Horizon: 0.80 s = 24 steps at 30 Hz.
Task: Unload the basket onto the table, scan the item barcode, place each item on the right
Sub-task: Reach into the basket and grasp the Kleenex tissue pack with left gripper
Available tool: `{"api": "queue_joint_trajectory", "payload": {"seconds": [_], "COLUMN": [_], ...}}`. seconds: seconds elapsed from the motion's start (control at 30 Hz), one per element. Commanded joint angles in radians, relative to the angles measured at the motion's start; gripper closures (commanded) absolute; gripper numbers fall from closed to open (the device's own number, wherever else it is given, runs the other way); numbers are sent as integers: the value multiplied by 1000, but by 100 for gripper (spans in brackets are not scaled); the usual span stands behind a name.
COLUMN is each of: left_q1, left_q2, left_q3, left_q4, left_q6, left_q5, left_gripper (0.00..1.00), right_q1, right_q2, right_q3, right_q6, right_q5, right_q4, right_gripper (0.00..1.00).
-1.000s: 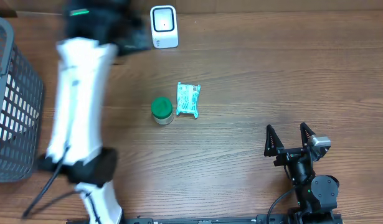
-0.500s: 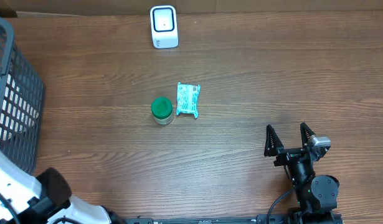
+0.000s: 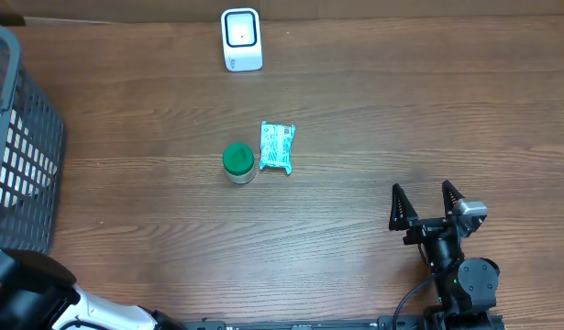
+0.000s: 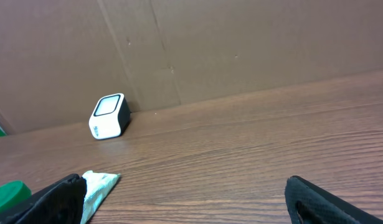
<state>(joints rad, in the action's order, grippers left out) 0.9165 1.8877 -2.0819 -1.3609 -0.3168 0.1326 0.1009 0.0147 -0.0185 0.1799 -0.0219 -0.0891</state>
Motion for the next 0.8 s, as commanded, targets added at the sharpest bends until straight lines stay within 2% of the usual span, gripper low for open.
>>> {"api": "queue_joint_trajectory", "payload": {"seconds": [0.0, 0.27, 0.37, 0.5, 0.77], "left_q1": [-1, -2, -6, -23, -36], "left_q2": [5, 7, 25, 79, 222], "left_q3": [108, 340, 372, 372, 372], "left_q4": [99, 494, 587, 634, 658], "left_q6": [143, 299, 323, 367, 370], "left_q5": [31, 32, 31, 36, 124], "left_gripper": [25, 30, 29, 30, 33], "right_q1": [6, 6, 6, 6, 6], "right_q2": [-8, -8, -8, -8, -8], "right_q3": [10, 10, 10, 10, 10], "right_q6": [2, 2, 2, 2, 2], "right_q5": [-2, -2, -2, -2, -2], "right_q4": [5, 5, 5, 5, 5], "right_gripper": [0, 0, 0, 0, 0]}}
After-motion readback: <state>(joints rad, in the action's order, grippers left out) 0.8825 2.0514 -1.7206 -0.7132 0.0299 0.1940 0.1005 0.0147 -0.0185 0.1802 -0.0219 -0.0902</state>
